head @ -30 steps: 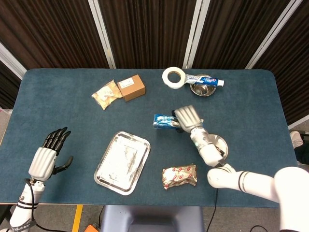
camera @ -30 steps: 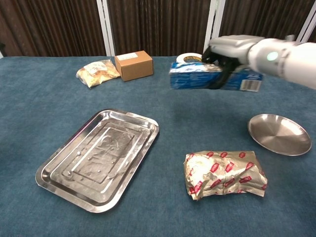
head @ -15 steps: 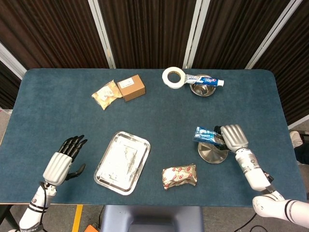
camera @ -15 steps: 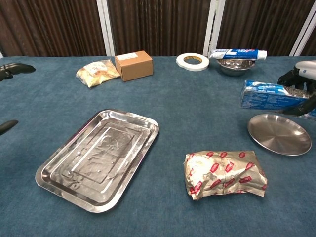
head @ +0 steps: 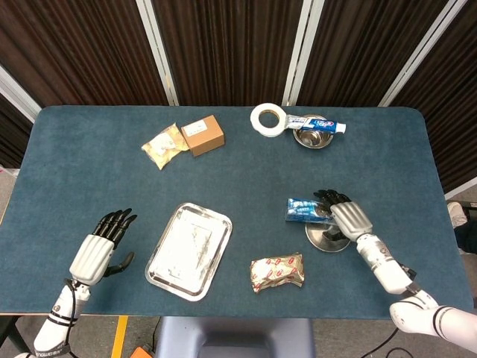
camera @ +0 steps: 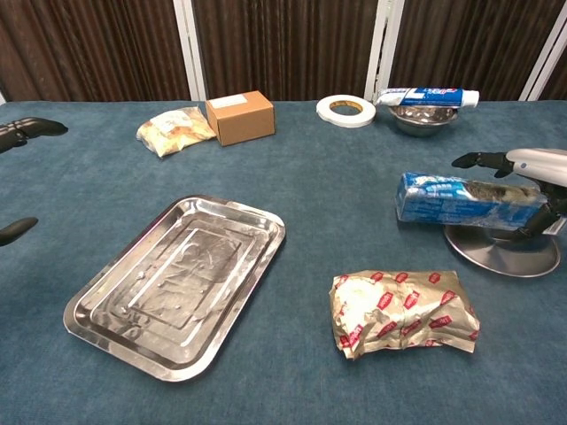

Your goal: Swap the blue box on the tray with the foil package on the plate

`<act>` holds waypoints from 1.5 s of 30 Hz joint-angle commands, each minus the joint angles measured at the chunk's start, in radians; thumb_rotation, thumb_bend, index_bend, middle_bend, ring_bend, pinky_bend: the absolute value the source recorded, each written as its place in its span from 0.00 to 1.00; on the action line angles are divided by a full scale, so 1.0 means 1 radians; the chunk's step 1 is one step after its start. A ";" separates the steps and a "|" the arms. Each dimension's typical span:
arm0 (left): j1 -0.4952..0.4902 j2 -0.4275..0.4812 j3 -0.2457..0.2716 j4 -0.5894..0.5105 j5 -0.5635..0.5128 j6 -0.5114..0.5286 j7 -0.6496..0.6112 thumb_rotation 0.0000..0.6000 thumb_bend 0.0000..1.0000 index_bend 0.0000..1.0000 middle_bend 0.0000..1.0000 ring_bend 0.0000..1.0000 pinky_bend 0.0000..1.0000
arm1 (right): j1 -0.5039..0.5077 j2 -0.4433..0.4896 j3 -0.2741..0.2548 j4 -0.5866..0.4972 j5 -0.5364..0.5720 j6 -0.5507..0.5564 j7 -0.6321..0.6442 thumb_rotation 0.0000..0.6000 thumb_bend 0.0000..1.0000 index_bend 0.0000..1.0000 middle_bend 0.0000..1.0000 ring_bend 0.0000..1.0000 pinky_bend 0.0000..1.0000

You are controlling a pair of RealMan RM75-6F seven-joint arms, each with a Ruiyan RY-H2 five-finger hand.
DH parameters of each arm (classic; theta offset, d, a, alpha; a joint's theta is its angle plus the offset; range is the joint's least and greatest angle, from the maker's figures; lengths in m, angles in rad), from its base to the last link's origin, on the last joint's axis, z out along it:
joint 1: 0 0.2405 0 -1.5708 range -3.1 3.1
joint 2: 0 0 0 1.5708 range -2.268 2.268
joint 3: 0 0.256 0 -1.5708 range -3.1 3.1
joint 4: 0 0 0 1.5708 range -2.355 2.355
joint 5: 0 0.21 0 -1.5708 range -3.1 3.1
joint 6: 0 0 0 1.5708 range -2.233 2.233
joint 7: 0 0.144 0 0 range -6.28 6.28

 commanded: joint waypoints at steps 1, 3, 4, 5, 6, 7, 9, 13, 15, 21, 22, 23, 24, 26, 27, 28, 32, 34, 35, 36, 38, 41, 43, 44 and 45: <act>0.000 -0.001 -0.002 0.002 0.002 0.004 -0.005 1.00 0.39 0.00 0.00 0.00 0.10 | -0.018 0.051 -0.021 -0.056 -0.034 0.010 -0.010 1.00 0.33 0.00 0.13 0.11 0.22; 0.000 -0.001 -0.002 0.004 0.003 0.006 -0.007 1.00 0.39 0.00 0.00 0.00 0.10 | -0.035 0.090 -0.037 -0.098 -0.057 0.030 -0.026 1.00 0.33 0.00 0.13 0.11 0.22; 0.001 -0.001 -0.002 0.004 0.004 0.007 -0.008 1.00 0.39 0.00 0.00 0.00 0.10 | -0.049 0.109 -0.046 -0.120 -0.071 0.049 -0.031 1.00 0.33 0.00 0.13 0.11 0.22; 0.001 -0.001 -0.002 0.004 0.004 0.007 -0.009 1.00 0.39 0.00 0.00 0.00 0.10 | -0.060 0.124 -0.052 -0.136 -0.081 0.064 -0.033 1.00 0.33 0.00 0.13 0.11 0.22; 0.000 0.000 -0.003 0.003 0.004 0.008 -0.010 1.00 0.39 0.00 0.00 0.00 0.10 | -0.071 0.138 -0.058 -0.150 -0.090 0.079 -0.034 1.00 0.33 0.00 0.13 0.11 0.22; 0.000 0.001 -0.004 0.002 0.006 0.009 -0.012 1.00 0.39 0.00 0.00 0.00 0.10 | -0.083 0.151 -0.062 -0.163 -0.099 0.096 -0.031 1.00 0.33 0.00 0.13 0.11 0.22; -0.002 0.005 -0.004 -0.005 0.011 0.014 -0.028 1.00 0.39 0.00 0.00 0.00 0.10 | -0.117 0.176 -0.060 -0.186 -0.117 0.159 -0.015 1.00 0.33 0.00 0.13 0.10 0.21; -0.010 0.033 0.023 -0.081 0.038 0.001 -0.137 1.00 0.39 0.00 0.00 0.00 0.10 | -0.217 0.210 -0.050 -0.229 -0.161 0.357 0.018 1.00 0.33 0.00 0.06 0.03 0.10; -0.030 0.056 0.050 -0.146 0.072 -0.032 -0.181 1.00 0.39 0.00 0.00 0.00 0.11 | -0.283 0.234 -0.066 -0.265 -0.187 0.459 -0.014 1.00 0.32 0.00 0.01 0.00 0.02; -0.146 0.030 0.058 -0.304 0.124 -0.220 -0.089 1.00 0.36 0.00 0.00 0.00 0.11 | -0.377 0.276 -0.114 -0.320 -0.280 0.580 -0.031 1.00 0.31 0.00 0.00 0.00 0.00; -0.173 0.004 0.044 -0.327 0.108 -0.268 -0.069 1.00 0.36 0.00 0.00 0.00 0.11 | -0.380 0.290 -0.115 -0.327 -0.281 0.576 -0.010 1.00 0.31 0.00 0.00 0.00 0.00; -0.193 -0.018 0.032 -0.341 0.092 -0.304 -0.057 1.00 0.35 0.00 0.00 0.00 0.11 | -0.382 0.301 -0.115 -0.331 -0.276 0.568 0.004 1.00 0.31 0.00 0.00 0.00 0.00; -0.211 -0.043 0.017 -0.350 0.070 -0.339 -0.043 1.00 0.35 0.00 0.00 0.00 0.11 | -0.382 0.313 -0.113 -0.334 -0.269 0.559 0.019 1.00 0.31 0.00 0.00 0.00 0.00; -0.253 -0.110 -0.022 -0.354 0.001 -0.419 -0.011 1.00 0.34 0.00 0.00 0.00 0.11 | -0.384 0.339 -0.105 -0.341 -0.250 0.544 0.051 1.00 0.31 0.00 0.00 0.00 0.00; -0.275 -0.150 -0.046 -0.347 -0.043 -0.459 0.007 1.00 0.34 0.00 0.00 0.00 0.10 | -0.386 0.351 -0.100 -0.344 -0.243 0.541 0.067 1.00 0.30 0.00 0.00 0.00 0.00; -0.286 -0.171 -0.058 -0.340 -0.063 -0.477 0.019 1.00 0.33 0.00 0.00 0.00 0.10 | -0.388 0.357 -0.097 -0.345 -0.241 0.541 0.076 1.00 0.30 0.00 0.00 0.00 0.00; -0.356 -0.325 -0.143 -0.265 -0.203 -0.559 0.083 1.00 0.33 0.00 0.00 0.00 0.10 | -0.397 0.388 -0.077 -0.334 -0.236 0.546 0.170 1.00 0.30 0.00 0.00 0.00 0.00; -0.385 -0.381 -0.166 -0.229 -0.247 -0.584 0.120 1.00 0.33 0.00 0.00 0.00 0.10 | -0.401 0.395 -0.065 -0.324 -0.226 0.546 0.206 1.00 0.30 0.00 0.00 0.00 0.00; -0.403 -0.417 -0.178 -0.202 -0.267 -0.592 0.151 1.00 0.33 0.00 0.00 0.00 0.10 | -0.403 0.399 -0.060 -0.315 -0.223 0.545 0.225 1.00 0.30 0.00 0.00 0.00 0.00; -0.415 -0.443 -0.184 -0.179 -0.280 -0.595 0.174 1.00 0.33 0.00 0.00 0.00 0.10 | -0.403 0.402 -0.057 -0.310 -0.224 0.543 0.239 1.00 0.30 0.00 0.00 0.00 0.00; -0.438 -0.498 -0.196 -0.131 -0.317 -0.605 0.219 1.00 0.33 0.00 0.00 0.00 0.10 | -0.404 0.407 -0.052 -0.302 -0.229 0.537 0.270 1.00 0.30 0.00 0.00 0.00 0.00; -0.466 -0.558 -0.204 -0.072 -0.370 -0.622 0.271 1.00 0.33 0.00 0.00 0.00 0.10 | -0.404 0.414 -0.045 -0.291 -0.228 0.523 0.299 1.00 0.30 0.00 0.00 0.00 0.00; -0.479 -0.585 -0.204 -0.040 -0.396 -0.627 0.303 1.00 0.33 0.00 0.00 0.00 0.10 | -0.405 0.419 -0.039 -0.287 -0.225 0.518 0.317 1.00 0.30 0.00 0.00 0.00 0.00; -0.485 -0.602 -0.204 -0.015 -0.412 -0.627 0.321 1.00 0.33 0.00 0.00 0.00 0.11 | -0.407 0.422 -0.036 -0.284 -0.225 0.518 0.330 1.00 0.30 0.00 0.00 0.00 0.00; -0.489 -0.614 -0.203 0.006 -0.426 -0.629 0.335 1.00 0.33 0.00 0.00 0.00 0.12 | -0.409 0.426 -0.035 -0.283 -0.227 0.519 0.341 1.00 0.30 0.00 0.00 0.00 0.00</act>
